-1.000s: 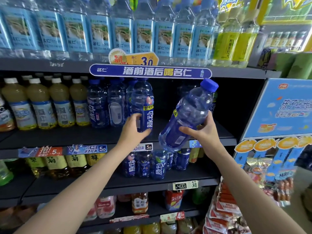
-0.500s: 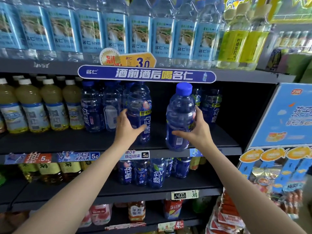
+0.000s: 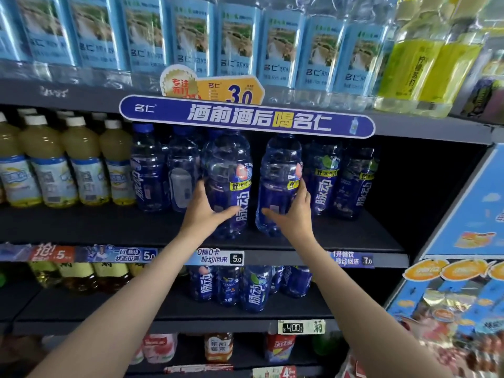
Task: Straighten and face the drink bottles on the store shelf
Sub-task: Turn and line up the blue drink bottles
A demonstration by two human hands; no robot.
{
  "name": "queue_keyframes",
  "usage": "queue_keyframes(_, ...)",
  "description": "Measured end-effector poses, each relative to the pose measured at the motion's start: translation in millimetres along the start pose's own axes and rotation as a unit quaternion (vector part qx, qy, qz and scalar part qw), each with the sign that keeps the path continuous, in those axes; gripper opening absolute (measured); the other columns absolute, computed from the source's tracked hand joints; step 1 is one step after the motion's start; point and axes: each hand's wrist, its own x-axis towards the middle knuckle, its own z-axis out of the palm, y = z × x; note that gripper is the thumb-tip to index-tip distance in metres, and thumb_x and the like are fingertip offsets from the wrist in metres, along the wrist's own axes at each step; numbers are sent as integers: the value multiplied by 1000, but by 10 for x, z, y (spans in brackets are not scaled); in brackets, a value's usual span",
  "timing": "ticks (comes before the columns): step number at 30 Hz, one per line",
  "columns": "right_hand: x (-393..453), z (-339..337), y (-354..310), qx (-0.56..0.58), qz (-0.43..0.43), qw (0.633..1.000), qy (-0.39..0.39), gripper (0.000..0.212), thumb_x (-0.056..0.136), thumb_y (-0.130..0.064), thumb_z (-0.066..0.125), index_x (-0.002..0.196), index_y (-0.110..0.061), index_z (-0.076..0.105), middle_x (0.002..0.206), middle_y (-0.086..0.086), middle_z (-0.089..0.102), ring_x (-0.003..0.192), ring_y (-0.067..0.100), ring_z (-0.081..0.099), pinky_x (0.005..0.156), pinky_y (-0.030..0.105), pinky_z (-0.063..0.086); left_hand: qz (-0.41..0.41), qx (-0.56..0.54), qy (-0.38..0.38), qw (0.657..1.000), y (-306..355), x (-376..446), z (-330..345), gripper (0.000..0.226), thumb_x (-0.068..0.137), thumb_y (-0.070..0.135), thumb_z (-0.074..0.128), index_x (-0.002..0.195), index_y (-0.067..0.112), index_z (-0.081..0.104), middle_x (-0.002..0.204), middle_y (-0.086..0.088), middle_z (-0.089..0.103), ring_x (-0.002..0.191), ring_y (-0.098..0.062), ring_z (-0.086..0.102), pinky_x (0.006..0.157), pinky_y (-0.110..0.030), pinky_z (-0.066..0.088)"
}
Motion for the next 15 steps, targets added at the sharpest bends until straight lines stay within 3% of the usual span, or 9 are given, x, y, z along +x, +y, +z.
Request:
queue_keyframes(2, -79, 84, 99, -33, 22, 999, 19, 94, 74, -29, 80, 145, -4, 24, 143, 13, 36, 128, 27, 41, 96, 31, 38, 0, -1, -4, 1000, -24, 11, -6, 87, 73, 25, 79, 140, 14, 25, 136, -4, 41, 117, -15, 46, 91, -18, 30)
queue_keyframes(4, 16, 169, 127, -46, 33, 997, 47, 85, 72, -32, 81, 135, -1, 35, 135, 13, 43, 120, 28, 47, 90, 36, 44, 4, -1, -4, 1000, -30, 29, -13, 86, 73, 24, 79, 140, 14, 24, 128, 1, 38, 115, -10, 41, 91, -17, 29)
queue_keyframes(7, 254, 336, 98, -55, 59, 995, 58, 74, 73, -31, 81, 124, -1, 37, 131, 13, 43, 118, 31, 47, 83, 41, 45, 1, -2, -7, 1000, -40, 26, -12, 85, 74, 23, 78, 139, 14, 24, 126, 2, 36, 111, -8, 39, 90, -15, 29)
queue_keyframes(12, 696, 632, 62, -54, 95, 991, 81, 71, 77, -29, 76, 125, 1, 34, 133, 18, 39, 123, 36, 41, 91, 42, 39, 10, -1, -17, 1000, -80, 42, -3, 84, 74, 27, 77, 138, 17, 23, 127, 5, 38, 109, -7, 45, 88, -18, 34)
queue_keyframes(15, 822, 679, 168, -77, 121, 988, 63, 65, 81, -22, 73, 127, 2, 35, 133, 21, 40, 123, 39, 42, 95, 43, 37, 23, 55, -34, 998, -114, 64, -33, 80, 74, 30, 77, 136, 16, 27, 123, 9, 41, 108, -4, 45, 86, -17, 34)
